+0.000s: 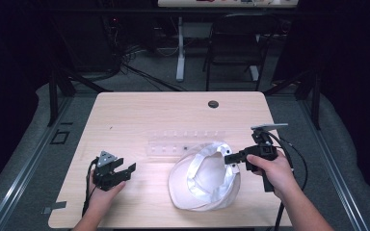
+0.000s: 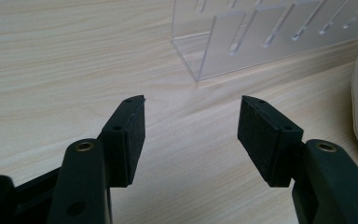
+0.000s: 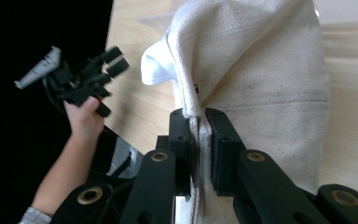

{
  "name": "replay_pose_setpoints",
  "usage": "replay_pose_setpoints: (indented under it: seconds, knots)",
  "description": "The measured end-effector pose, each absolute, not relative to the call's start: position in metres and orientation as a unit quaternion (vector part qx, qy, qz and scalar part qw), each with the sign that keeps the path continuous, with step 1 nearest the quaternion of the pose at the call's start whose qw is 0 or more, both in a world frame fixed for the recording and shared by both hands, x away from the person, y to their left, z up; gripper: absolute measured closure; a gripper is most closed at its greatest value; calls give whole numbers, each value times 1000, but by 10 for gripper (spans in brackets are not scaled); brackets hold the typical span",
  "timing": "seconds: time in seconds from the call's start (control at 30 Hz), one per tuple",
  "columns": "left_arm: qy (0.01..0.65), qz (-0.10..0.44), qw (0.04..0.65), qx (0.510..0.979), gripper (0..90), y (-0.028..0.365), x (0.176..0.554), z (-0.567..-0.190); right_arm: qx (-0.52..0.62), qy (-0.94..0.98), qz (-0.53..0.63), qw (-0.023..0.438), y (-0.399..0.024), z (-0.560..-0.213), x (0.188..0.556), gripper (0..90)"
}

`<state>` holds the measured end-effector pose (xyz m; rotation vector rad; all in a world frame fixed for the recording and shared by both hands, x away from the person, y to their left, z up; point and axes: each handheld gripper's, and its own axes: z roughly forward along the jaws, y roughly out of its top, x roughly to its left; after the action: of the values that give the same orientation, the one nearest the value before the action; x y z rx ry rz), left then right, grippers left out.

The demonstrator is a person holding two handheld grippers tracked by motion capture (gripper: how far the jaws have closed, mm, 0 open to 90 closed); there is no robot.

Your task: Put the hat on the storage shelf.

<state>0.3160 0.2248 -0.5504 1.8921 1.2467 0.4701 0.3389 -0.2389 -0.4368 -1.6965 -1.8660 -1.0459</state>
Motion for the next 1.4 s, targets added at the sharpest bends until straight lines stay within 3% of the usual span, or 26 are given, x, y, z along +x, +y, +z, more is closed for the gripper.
replay_pose_setpoints:
  seconds: [0.6,1.07,1.4]
  knots:
    - [476,169,420,754,407,212,310,-547,-588,-657,-415,223,-219,-412,346,817]
    - [444,162,419,775,441,193,301,-543,-589,-653,-435,196,-225,-386,343,818]
    - [426,134,444,777,416,178,295,-536,-601,-634,-450,186,-236,-376,347,818]
